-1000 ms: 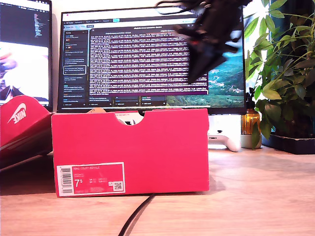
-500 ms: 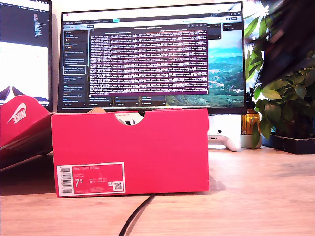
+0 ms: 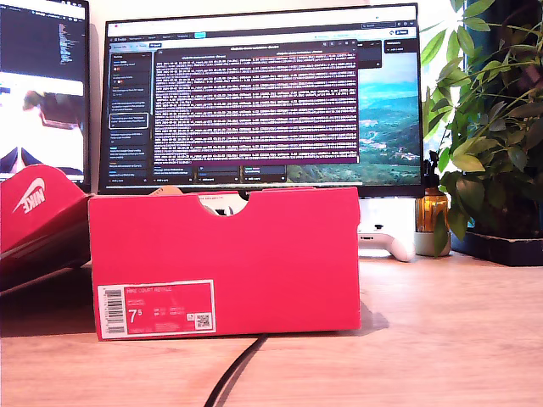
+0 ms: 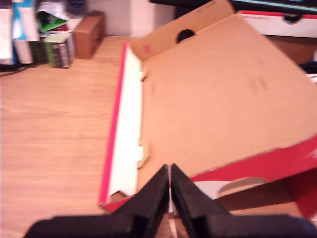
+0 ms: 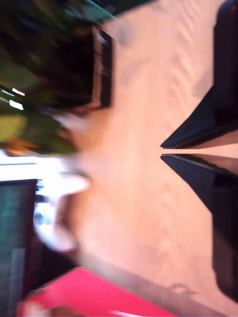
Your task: Pack the blue shoes by picking the first shoe and placing it inside the red shoebox, left side, then picking and rotating the second shoe and placing it in the shoebox
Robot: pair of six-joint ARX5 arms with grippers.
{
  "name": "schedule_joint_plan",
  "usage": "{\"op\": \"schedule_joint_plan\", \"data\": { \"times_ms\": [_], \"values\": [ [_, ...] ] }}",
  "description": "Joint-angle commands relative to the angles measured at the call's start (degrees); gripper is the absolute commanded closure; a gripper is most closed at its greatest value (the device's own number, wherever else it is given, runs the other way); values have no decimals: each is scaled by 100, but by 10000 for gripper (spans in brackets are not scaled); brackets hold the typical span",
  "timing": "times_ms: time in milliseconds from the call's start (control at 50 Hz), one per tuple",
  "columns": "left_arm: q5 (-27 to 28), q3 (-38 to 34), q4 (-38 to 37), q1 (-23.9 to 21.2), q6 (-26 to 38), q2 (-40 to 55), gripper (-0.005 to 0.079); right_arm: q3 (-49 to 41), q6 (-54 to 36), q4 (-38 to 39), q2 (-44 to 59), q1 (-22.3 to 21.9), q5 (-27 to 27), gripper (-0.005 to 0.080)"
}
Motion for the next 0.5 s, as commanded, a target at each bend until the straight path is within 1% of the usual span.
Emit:
{"op": "schedule_joint_plan", "data": {
  "times_ms": [0,40,160,280,420,480],
  "values": [
    [-85,-9,-46,26,20,-52,763,-348,35,245,-83,-35,-15,760],
    [-98,-9,-31,26,-63,-52,763,-483,35,378,-155,-35,-15,760],
    [-101,-7,-31,26,-24,-52,763,-946,-20,879,-323,-35,131,760],
    [-195,-9,-13,26,-15,-116,763,-1300,57,1320,-378,-35,131,760],
    [-363,-28,22,26,243,-177,763,-1482,11,1574,-378,-37,125,760],
    [-411,-31,66,26,243,-177,763,-1552,-17,1631,-378,-55,129,760]
  ]
}}
